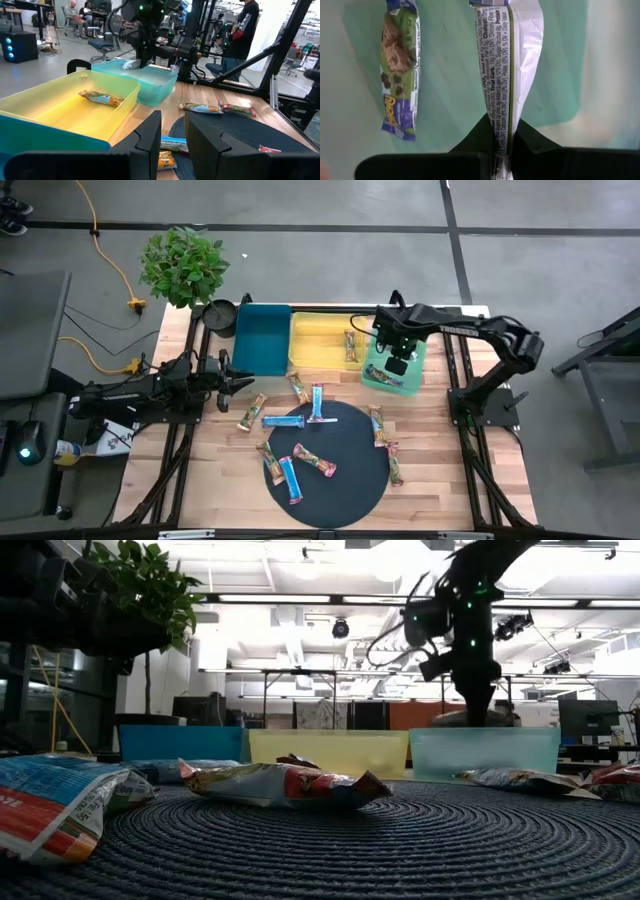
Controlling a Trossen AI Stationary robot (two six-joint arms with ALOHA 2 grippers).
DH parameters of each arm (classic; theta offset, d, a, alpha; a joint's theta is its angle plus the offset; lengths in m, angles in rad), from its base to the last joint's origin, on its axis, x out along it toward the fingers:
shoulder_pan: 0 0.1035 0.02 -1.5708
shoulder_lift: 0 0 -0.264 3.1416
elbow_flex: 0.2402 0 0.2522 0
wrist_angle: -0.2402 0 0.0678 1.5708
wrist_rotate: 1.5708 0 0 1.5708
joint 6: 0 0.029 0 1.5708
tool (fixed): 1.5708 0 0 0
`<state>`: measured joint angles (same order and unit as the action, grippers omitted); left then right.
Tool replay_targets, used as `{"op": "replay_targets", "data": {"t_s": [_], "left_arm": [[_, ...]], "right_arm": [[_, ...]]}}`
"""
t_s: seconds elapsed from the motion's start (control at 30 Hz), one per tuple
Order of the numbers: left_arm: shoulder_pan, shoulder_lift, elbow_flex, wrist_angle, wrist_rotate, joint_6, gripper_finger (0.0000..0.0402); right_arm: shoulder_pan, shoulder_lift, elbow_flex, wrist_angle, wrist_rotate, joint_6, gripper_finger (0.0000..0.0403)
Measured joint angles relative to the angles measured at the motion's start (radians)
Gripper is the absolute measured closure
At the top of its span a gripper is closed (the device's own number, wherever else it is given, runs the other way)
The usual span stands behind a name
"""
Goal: Pick and place Granola Bars by type
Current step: Put the violet granola bar into the green bin
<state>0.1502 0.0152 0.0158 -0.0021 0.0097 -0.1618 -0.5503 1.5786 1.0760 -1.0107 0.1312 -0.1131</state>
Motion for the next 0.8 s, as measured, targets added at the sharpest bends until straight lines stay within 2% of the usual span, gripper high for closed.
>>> {"op": "replay_targets", "data": {"t_s": [0.37,0.8], "left_arm": [[0.0,0.0,0.0,0.0,0.0,0.0,0.0319],[0.0,0.0,0.0,0.0,0.0,0.0,0.0319]], "right_arm": [[-0.034,0.007,-0.11,0.149,-0.033,0.031,0.0382],[-0.053,0.007,-0.111,0.231,-0.084,0.095,0.0382]]}}
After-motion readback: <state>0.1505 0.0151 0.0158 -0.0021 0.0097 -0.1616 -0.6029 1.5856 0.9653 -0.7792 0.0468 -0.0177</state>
